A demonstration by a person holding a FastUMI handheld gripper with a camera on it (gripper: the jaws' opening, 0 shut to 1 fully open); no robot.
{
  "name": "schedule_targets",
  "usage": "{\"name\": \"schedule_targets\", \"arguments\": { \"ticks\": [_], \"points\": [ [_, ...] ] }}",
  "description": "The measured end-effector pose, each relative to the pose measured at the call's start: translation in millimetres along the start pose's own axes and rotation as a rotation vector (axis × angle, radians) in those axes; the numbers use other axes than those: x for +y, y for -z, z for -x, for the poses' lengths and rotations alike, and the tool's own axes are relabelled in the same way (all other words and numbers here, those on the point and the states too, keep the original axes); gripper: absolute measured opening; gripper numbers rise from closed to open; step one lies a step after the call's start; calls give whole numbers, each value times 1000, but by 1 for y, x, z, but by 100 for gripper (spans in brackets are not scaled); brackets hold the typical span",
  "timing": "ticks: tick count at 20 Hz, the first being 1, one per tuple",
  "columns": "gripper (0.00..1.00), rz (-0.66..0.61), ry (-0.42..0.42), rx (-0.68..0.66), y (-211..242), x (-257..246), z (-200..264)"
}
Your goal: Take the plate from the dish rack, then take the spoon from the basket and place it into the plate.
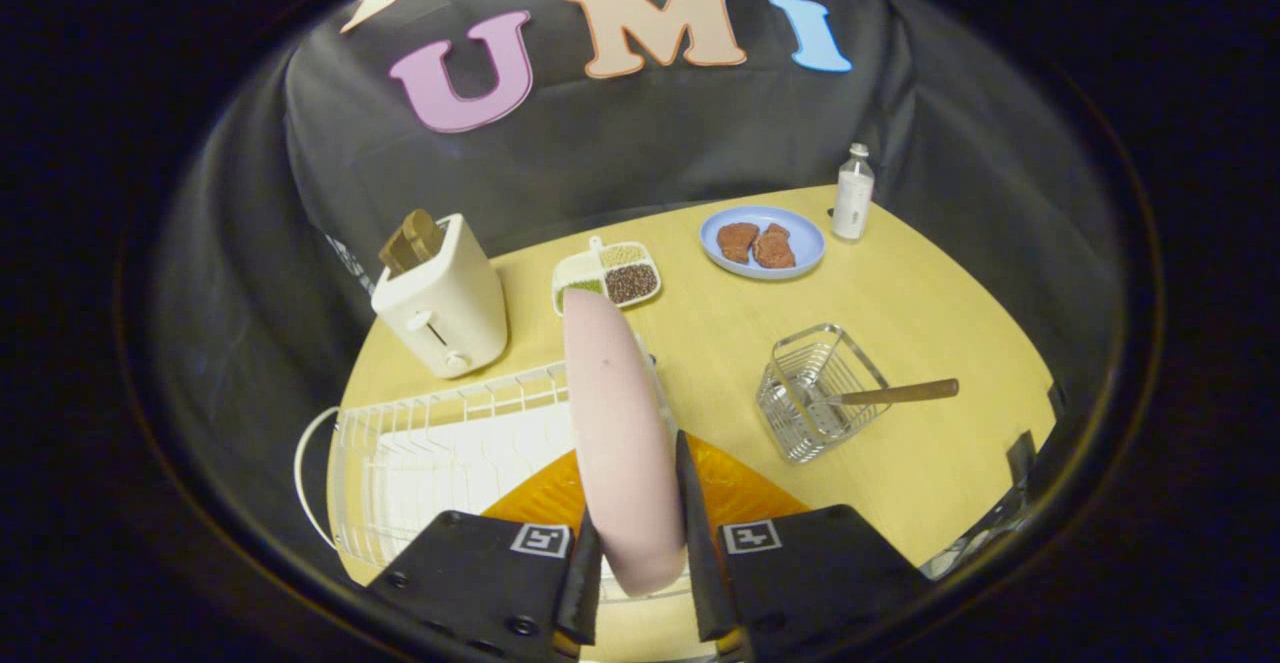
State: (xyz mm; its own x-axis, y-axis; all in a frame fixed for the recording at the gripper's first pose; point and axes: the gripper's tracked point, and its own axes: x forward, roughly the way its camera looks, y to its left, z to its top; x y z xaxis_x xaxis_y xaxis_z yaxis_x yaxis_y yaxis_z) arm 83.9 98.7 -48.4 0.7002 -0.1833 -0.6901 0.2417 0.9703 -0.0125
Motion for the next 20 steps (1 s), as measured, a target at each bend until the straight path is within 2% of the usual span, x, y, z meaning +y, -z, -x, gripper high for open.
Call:
{"name": "schedule_targets", "arguments": {
  "ticks": [3,8,10,16,20],
  "points": [
    [33,61,57,39,4,-4,3],
    [33,103,108,17,-7,-4,11],
    [30,131,135,-10,-17,-5,19],
    [30,168,167,-31,-26,0,20],
    [30,211,194,-83,-51,3,32]
  ]
}}
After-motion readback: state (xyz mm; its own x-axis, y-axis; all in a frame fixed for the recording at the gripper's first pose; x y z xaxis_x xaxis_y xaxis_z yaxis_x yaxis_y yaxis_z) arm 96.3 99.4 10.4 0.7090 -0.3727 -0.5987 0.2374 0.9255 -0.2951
